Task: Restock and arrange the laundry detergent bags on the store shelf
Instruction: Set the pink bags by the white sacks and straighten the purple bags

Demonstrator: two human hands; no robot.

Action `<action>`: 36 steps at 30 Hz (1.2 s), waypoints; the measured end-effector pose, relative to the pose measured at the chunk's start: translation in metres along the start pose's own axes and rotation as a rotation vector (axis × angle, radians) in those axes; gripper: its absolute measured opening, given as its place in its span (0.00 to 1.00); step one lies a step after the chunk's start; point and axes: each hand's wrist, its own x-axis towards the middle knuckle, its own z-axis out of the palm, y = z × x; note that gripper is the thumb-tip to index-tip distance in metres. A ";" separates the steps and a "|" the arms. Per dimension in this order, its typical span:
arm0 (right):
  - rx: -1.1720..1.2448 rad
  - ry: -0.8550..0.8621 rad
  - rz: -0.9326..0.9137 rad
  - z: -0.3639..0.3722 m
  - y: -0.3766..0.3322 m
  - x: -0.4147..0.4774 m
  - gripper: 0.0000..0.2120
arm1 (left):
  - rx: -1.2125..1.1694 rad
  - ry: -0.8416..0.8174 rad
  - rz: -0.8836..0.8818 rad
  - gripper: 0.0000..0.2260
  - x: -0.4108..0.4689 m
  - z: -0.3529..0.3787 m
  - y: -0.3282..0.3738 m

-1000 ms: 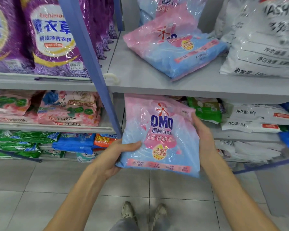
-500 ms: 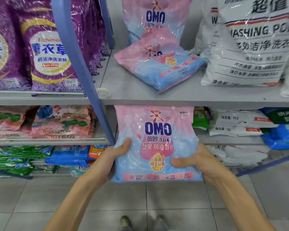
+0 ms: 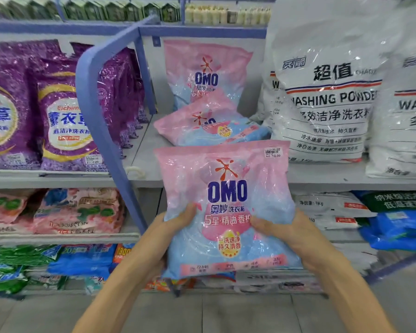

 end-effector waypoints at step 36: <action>-0.165 0.121 -0.272 0.049 -0.041 0.148 0.13 | 0.336 0.552 0.737 0.12 0.096 -0.007 0.099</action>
